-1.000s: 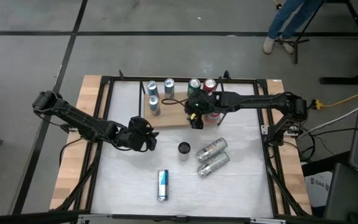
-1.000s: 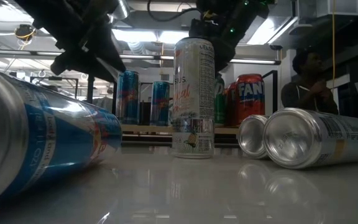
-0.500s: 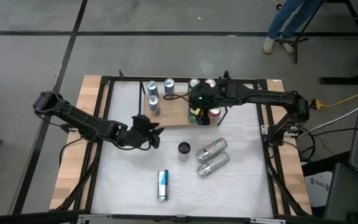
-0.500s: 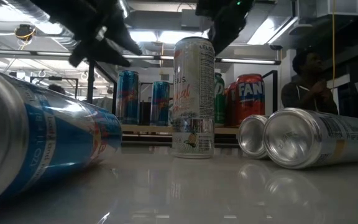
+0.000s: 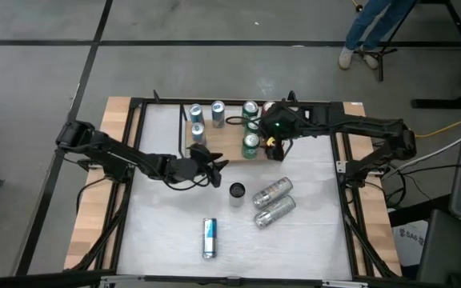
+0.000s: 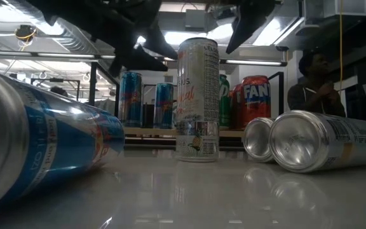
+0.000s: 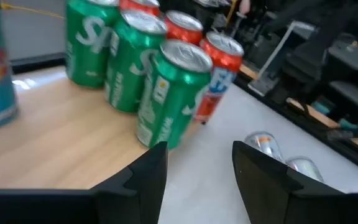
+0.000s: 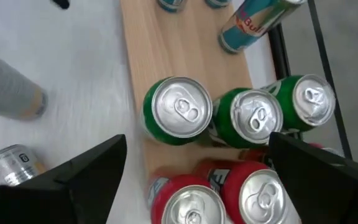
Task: Sort soda cans
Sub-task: Put the white-yellow soda can on the shelf
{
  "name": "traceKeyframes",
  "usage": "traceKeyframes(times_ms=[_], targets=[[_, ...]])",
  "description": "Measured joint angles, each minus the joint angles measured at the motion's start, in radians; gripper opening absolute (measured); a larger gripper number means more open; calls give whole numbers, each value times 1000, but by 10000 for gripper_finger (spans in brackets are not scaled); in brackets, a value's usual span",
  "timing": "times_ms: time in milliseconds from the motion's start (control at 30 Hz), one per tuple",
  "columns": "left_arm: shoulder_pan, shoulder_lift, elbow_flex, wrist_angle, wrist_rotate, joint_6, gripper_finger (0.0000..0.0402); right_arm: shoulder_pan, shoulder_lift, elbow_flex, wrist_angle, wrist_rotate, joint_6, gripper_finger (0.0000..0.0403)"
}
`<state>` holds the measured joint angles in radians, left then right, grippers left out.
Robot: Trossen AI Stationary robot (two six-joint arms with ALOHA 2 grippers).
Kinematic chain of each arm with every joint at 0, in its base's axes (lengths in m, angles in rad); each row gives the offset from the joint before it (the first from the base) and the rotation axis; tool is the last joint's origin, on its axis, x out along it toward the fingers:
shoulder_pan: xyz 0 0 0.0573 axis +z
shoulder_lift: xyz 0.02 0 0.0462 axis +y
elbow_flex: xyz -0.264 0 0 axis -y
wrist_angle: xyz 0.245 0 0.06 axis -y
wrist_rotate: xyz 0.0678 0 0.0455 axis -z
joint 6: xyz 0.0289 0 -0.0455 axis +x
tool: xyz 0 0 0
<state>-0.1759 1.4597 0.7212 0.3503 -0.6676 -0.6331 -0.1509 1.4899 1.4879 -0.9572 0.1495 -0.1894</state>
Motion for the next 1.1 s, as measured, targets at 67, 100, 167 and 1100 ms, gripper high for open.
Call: traceKeyframes(times_ms=[67, 100, 167, 1100], targets=[[2, 12, 0, 7, 24, 0, 174, 0, 0, -13, 19, -2, 4, 381], [2, 13, 0, 9, 34, 0, 174, 0, 0, -19, 32, -8, 5, 381], [1, 11, 0, 14, 48, 0, 174, 0, 0, -32, 58, -22, 6, 381], [-102, -43, 26, -34, 345, 172, 174, 1, 0, -43, 97, -386, 68, 381]])
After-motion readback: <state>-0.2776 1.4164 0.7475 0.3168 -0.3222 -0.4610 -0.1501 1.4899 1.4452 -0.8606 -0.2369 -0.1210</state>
